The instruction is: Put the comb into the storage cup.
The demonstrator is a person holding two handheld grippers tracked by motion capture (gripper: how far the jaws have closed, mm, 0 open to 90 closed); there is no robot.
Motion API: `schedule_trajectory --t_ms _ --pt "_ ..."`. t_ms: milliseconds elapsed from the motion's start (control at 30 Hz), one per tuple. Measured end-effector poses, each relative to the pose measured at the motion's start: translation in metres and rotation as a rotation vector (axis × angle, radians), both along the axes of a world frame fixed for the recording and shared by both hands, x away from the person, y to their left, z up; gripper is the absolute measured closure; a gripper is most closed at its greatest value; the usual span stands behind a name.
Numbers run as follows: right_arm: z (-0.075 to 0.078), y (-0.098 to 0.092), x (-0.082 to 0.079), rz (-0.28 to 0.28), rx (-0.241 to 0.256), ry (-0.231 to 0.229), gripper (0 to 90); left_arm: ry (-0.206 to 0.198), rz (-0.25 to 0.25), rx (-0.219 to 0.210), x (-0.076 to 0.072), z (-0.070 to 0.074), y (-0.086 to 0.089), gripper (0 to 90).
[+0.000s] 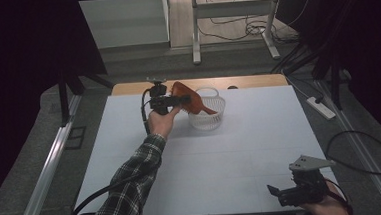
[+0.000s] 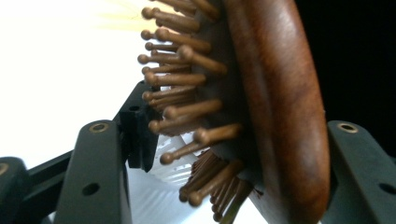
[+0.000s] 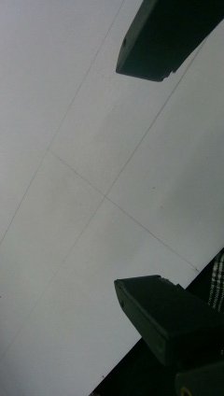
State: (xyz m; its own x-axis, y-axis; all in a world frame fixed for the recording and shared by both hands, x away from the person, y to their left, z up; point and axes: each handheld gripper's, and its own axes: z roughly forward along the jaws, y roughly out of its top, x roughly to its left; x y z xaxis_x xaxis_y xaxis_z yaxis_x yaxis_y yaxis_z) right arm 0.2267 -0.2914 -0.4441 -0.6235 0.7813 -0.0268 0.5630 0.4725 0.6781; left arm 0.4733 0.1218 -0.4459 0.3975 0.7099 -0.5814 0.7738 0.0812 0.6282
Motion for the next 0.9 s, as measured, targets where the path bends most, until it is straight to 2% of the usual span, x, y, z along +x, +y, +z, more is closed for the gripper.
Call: schedule_trajectory --t_ms 467,600,767,900 --pt "0.0 0.0 0.0001 0.001 -0.001 0.001 0.8 -0.023 -0.019 0.041 0.0005 0.0014 -0.003 27.0" --pt "-0.0001 0.0001 0.0001 0.002 -0.002 0.001 0.8 -0.042 -0.014 0.047 -0.0004 0.0032 -0.0034 22.1" --pt "-0.0001 0.0002 0.0001 0.002 -0.001 0.001 0.8 -0.065 -0.036 0.052 -0.0011 0.0058 -0.0047 16.5" --pt "-0.0001 0.0002 0.0001 0.002 -0.002 0.001 0.8 -0.08 -0.048 0.075 -0.0019 0.0094 -0.0057 11.2"
